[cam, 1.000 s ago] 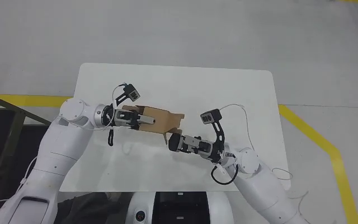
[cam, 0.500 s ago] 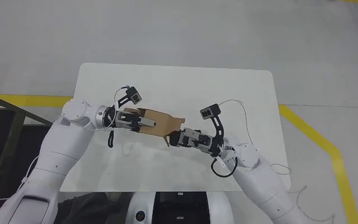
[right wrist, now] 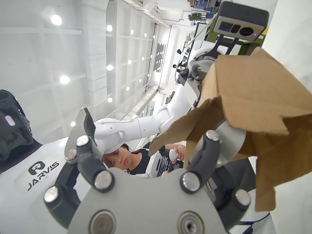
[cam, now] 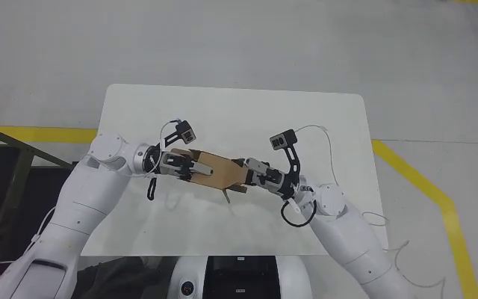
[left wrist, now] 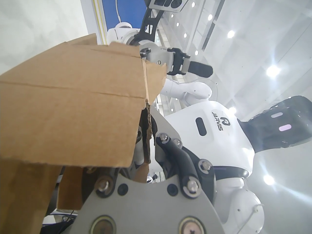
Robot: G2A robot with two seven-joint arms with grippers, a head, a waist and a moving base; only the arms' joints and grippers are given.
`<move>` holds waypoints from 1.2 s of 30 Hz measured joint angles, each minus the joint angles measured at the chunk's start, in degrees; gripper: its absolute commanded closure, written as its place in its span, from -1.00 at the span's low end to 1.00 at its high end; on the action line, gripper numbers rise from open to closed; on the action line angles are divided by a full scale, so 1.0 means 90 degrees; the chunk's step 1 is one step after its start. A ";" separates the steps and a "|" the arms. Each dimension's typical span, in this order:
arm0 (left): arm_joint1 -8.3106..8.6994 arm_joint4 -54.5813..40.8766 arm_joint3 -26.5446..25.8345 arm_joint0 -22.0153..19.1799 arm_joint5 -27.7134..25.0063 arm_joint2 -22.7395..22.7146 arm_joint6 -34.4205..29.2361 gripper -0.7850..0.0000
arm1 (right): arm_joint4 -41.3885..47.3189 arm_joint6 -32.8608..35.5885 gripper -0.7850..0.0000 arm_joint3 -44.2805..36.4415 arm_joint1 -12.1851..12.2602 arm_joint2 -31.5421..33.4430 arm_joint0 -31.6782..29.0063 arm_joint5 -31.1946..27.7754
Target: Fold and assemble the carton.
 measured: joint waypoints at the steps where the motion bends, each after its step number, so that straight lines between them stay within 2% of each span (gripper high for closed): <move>1: 0.0009 -0.0005 -0.0005 -0.0012 -0.0011 0.0033 0.0000 1.00 | -0.0018 -0.0023 -1.00 -0.0001 0.0003 0.0030 0.0006 0.0016; 23: 0.0358 -0.0301 -0.0231 -0.0291 -0.0100 0.0892 0.0000 1.00 | -0.0055 0.0150 -1.00 0.0253 -0.0020 0.0239 0.0236 -0.0150; 36: 0.0593 -0.0532 -0.0368 -0.0529 -0.0261 0.1342 0.0000 1.00 | 0.0444 0.0602 -1.00 0.0696 -0.0100 0.0107 0.0489 -0.0124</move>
